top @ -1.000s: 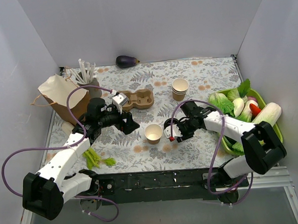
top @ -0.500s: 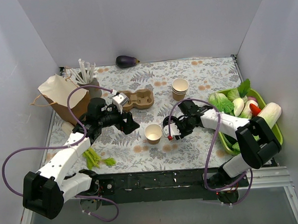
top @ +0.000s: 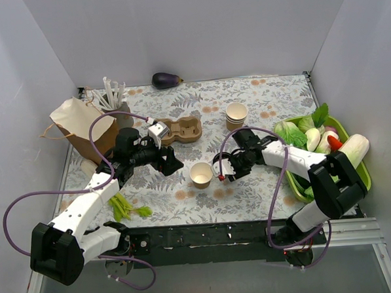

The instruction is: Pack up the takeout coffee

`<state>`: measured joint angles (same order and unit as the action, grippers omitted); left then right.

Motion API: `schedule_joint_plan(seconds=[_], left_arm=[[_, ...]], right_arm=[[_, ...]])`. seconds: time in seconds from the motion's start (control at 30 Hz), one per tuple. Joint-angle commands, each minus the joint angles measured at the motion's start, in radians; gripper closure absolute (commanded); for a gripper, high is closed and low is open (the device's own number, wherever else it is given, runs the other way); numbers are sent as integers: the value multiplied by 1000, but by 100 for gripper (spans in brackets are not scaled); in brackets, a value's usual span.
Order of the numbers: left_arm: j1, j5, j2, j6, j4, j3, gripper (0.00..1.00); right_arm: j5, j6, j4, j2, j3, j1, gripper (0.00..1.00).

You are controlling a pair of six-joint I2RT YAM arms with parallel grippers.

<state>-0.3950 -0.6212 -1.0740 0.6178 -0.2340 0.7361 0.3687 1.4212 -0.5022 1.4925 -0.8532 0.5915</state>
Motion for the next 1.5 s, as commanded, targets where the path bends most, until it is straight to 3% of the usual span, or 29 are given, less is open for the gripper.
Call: schedule_joint_plan(seconds=[0.0,0.17,0.3,0.47,0.57,0.67,0.73,0.8,0.87,0.97,1.07,1.33,1.47], left_arm=[[-2,-15,6,-1,-1,17,18],[-4,-12,11,-1,-1,11,18],[-2,-11,14,-4,-1,11,18],[-4,-31,19,-7,-2,13,18],[-4,-37,23,-18,-13,11,19],[-4,-38,26,-39,-19,8,19],[-4,-51,28,-46,-22,20,19],[-2,-70,31,-52,-33,38,18],[-4,-78,37,-65,-47,48,18],[-5,-94,49,-76,-68,62,18],[-10,-114,45,-82,-99,74,18],[-36,-112,14,-89,-70,51,17],[-56,-89,-20,-56,19,19,17]], right_arm=[[-10,8,37,64,-53,4,52],[-30,15,60,97,-55,4,60],[-45,-20,47,81,-64,4,83],[18,-129,-109,-34,-156,1,92],[198,-371,-247,-66,-322,-25,94],[500,-619,-387,-26,-491,-65,95],[688,-774,-383,3,-523,-78,96],[824,-911,-321,12,-515,-79,97],[956,-1121,-149,6,-469,-79,97],[1067,-1305,-2,47,-439,-81,97],[1163,-1569,248,78,-368,-81,98],[1214,-1783,462,196,-294,-82,98],[1216,-1812,479,241,-294,-82,98]])
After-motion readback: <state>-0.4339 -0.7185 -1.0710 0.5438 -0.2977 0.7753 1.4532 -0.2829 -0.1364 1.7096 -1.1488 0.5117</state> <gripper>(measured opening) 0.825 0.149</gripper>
